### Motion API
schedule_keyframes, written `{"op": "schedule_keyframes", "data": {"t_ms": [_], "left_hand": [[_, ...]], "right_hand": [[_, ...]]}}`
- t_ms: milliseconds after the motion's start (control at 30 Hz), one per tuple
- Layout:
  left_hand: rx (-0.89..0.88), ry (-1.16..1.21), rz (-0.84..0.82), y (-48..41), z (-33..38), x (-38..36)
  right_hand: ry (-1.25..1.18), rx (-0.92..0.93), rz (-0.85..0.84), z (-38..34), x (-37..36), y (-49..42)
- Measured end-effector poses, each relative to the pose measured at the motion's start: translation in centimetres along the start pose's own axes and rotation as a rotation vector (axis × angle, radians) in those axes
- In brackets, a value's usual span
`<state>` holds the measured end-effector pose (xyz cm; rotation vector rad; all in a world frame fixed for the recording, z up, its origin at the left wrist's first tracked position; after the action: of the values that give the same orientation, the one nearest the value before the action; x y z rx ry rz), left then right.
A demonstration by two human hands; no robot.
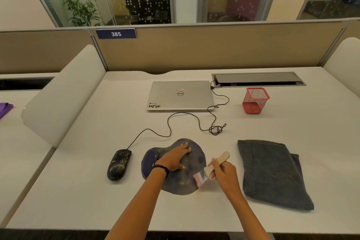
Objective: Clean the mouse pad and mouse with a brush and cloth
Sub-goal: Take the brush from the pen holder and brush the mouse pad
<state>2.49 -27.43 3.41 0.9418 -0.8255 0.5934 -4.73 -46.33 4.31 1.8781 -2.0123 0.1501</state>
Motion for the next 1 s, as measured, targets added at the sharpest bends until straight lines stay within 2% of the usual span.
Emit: {"op": "schedule_keyframes", "data": {"t_ms": [67, 233, 367, 567, 700, 867, 1000], "left_hand": [[0.001, 0.003, 0.0, 0.0, 0.0, 0.0], [0.001, -0.01, -0.004, -0.1, 0.0, 0.0], [0.008, -0.002, 0.001, 0.0, 0.0, 0.1], [0.007, -0.016, 0.004, -0.1, 0.0, 0.0], [0.008, -0.019, 0.005, -0.1, -0.1, 0.0], [0.006, -0.021, 0.004, 0.0, 0.0, 0.0], [0.011, -0.021, -0.002, 0.0, 0.1, 0.1]], "right_hand": [[0.008, 0.008, 0.023, 0.0, -0.1, 0.0], [0.044, -0.037, -0.113, 0.3, -0.3, -0.1], [-0.009, 0.022, 0.025, 0.1, -0.2, 0.0], [0.048, -0.048, -0.176, 0.3, -0.8, 0.1], [-0.006, -0.014, -0.076, 0.4, -1.0, 0.2], [0.05, -0.033, -0.197, 0.2, -1.1, 0.3], [-0.008, -0.006, -0.091, 0.1, -1.0, 0.3]]}}
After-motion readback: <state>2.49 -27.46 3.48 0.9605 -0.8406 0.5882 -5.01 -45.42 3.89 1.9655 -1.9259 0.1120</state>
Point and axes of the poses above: each hand's wrist, its own y-axis away from the middle knuckle, its own x-axis out of the back of the hand, z = x × y, the point moved 2 cm from there along -y, towards the middle knuckle, and after that the axes turned 5 degrees about -z, right-handed, at the moved point
